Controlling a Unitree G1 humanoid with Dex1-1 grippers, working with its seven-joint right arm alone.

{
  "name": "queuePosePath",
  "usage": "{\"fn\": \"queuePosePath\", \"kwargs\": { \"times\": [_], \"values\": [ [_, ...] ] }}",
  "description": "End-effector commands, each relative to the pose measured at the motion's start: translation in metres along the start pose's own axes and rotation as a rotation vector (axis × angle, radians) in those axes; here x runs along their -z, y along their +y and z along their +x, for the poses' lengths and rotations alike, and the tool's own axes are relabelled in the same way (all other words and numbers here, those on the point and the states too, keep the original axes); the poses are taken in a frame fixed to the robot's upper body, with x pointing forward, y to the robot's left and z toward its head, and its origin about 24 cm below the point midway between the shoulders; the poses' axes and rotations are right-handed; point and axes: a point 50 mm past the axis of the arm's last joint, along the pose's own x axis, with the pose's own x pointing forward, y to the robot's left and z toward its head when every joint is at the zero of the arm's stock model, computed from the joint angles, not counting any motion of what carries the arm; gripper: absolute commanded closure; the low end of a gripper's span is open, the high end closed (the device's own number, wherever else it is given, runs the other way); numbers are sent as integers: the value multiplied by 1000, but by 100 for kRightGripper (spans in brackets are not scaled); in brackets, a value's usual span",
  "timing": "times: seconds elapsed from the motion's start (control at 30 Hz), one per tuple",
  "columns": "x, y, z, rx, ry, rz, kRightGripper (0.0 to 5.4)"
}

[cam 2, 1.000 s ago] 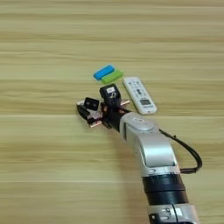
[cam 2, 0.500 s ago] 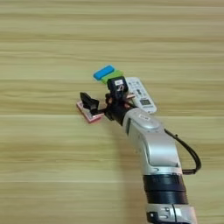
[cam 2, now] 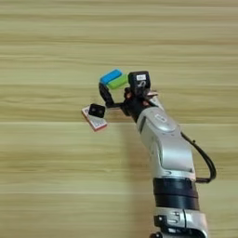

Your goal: Move the objects on the table

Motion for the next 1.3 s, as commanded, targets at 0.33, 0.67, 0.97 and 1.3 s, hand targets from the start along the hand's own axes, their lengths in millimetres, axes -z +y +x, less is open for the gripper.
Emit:
{"fn": "queuePosePath", "kwargs": {
  "times": [0.33, 0.67, 0.97, 1.3],
  "values": [
    [-31, -33, 8, 244, -85, -119, 5],
    [-25, -46, 7, 312, -20, -104, 5],
    [-17, -58, 8, 324, 38, -47, 5],
    [-12, -66, 9, 349, 73, -47, 5]
  ]
}}
